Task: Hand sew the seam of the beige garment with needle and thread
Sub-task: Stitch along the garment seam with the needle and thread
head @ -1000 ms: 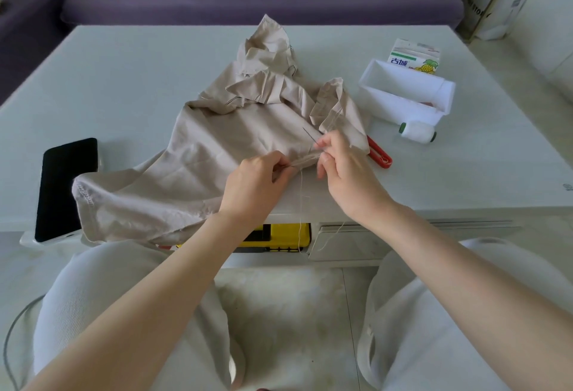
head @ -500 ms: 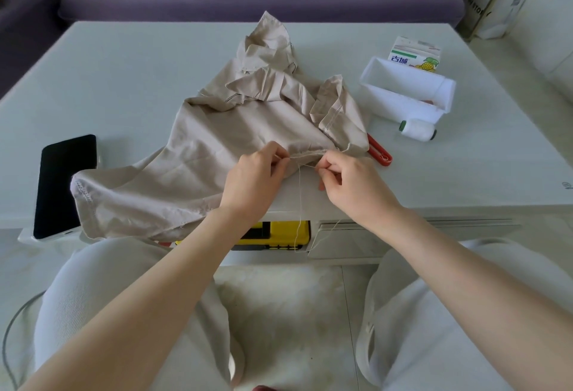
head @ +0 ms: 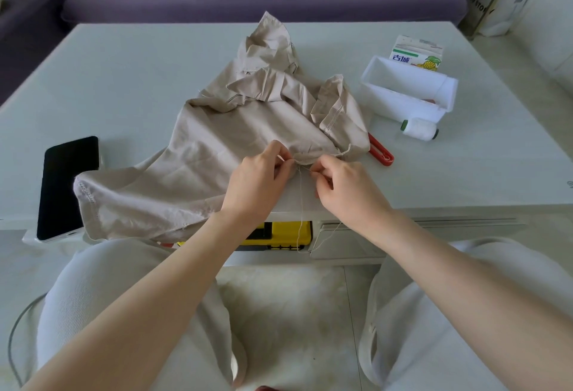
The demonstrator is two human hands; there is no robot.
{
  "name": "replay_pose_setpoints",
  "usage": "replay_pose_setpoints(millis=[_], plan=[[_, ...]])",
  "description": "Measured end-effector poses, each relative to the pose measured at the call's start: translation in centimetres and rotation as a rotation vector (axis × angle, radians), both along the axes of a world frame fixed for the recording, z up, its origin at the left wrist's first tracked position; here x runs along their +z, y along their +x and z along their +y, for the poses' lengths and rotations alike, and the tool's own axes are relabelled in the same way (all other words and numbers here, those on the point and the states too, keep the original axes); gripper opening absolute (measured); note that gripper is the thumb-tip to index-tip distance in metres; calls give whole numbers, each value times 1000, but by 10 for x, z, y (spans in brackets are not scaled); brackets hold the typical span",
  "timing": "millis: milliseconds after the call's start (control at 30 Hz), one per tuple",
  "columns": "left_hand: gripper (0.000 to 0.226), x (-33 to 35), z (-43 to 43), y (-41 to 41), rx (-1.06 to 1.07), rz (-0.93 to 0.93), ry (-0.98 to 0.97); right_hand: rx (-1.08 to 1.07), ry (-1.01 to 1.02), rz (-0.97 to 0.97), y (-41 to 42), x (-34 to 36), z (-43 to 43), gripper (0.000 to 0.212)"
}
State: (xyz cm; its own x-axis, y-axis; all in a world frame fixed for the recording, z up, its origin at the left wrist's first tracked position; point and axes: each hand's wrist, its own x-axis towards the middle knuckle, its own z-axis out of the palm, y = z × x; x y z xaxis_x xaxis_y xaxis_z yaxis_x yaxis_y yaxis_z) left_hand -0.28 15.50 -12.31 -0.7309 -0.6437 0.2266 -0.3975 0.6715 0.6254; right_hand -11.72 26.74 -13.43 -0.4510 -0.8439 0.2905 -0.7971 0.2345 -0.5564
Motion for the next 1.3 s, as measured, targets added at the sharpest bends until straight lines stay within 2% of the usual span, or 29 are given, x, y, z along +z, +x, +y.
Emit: replay_pose_setpoints(millis=[267, 433, 700, 1000, 1300], plan=[[15, -1, 5, 2, -75, 87, -50, -40, -34, -47, 7, 1, -4, 10], [11, -2, 8, 0, -71, 138, -29, -93, -54, -332, 13, 6, -8, 11], [9, -2, 5, -1, -4, 159, 0, -75, -58, -533, 19, 12, -10, 7], [5, 0, -6, 0, 67, 215, 5, -48, -8, -409, 16, 13, -7, 20], [9, -2, 0, 1, -74, 178, -14, -47, -67, -406, 13, 13, -8, 20]])
